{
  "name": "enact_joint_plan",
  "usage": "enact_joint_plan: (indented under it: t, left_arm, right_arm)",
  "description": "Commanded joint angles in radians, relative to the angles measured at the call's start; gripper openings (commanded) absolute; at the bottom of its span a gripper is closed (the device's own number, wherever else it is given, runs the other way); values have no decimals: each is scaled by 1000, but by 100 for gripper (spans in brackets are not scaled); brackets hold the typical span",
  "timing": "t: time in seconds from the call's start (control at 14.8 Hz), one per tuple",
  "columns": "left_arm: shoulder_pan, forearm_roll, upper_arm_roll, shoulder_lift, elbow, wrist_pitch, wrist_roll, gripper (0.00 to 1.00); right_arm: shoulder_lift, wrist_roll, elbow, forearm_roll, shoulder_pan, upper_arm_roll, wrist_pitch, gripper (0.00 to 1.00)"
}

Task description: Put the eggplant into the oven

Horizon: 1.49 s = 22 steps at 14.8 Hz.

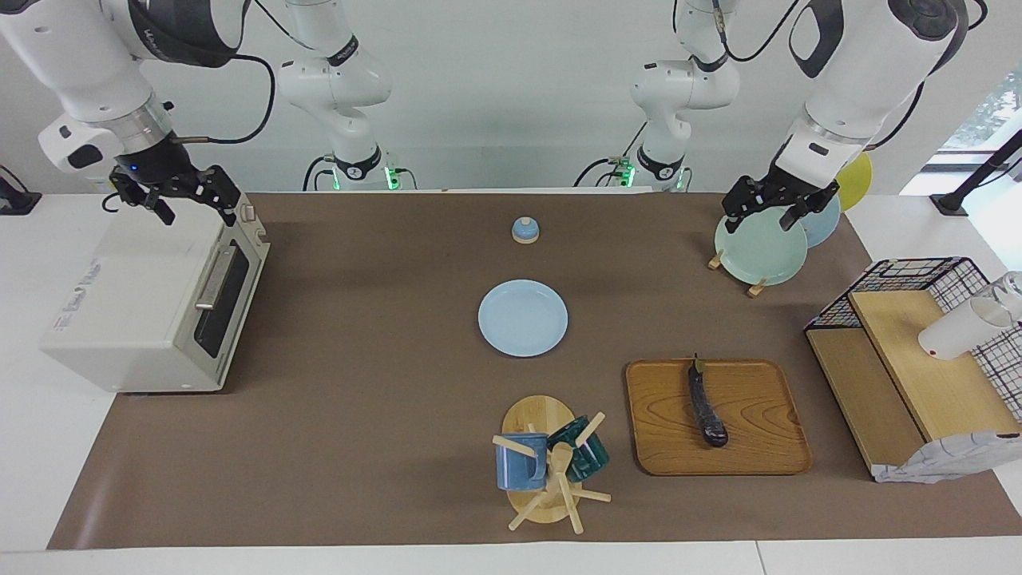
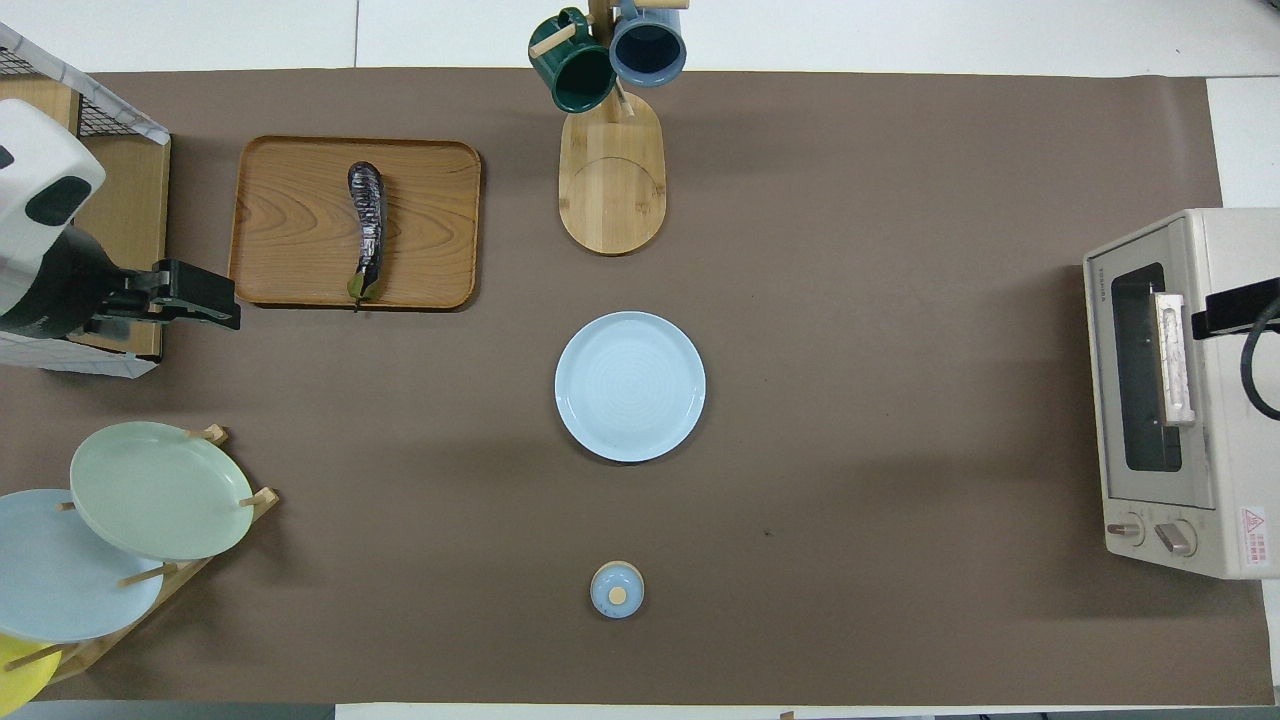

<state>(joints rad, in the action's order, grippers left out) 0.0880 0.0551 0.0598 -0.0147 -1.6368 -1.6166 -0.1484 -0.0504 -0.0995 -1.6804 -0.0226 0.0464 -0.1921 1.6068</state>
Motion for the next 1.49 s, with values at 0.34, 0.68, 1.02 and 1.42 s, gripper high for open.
enact_joint_plan:
  t: [0.34, 0.68, 1.02, 1.42]
  left_arm:
    - [6, -3, -9, 40, 9, -80, -10, 100]
    - [6, 2, -9, 223, 90, -147, -5, 100]
    - [4, -4, -9, 390, 100, -330, 15, 100]
    - [16, -14, -11, 582, 106, -586, 90, 100]
  right_arm:
    - [-106, -48, -264, 4, 16, 8, 194, 0]
    - [-11, -46, -286, -55, -14, 6, 274, 0]
    - [24, -46, -297, -92, -57, 6, 298, 0]
    - [21, -46, -392, -89, -50, 6, 393, 0]
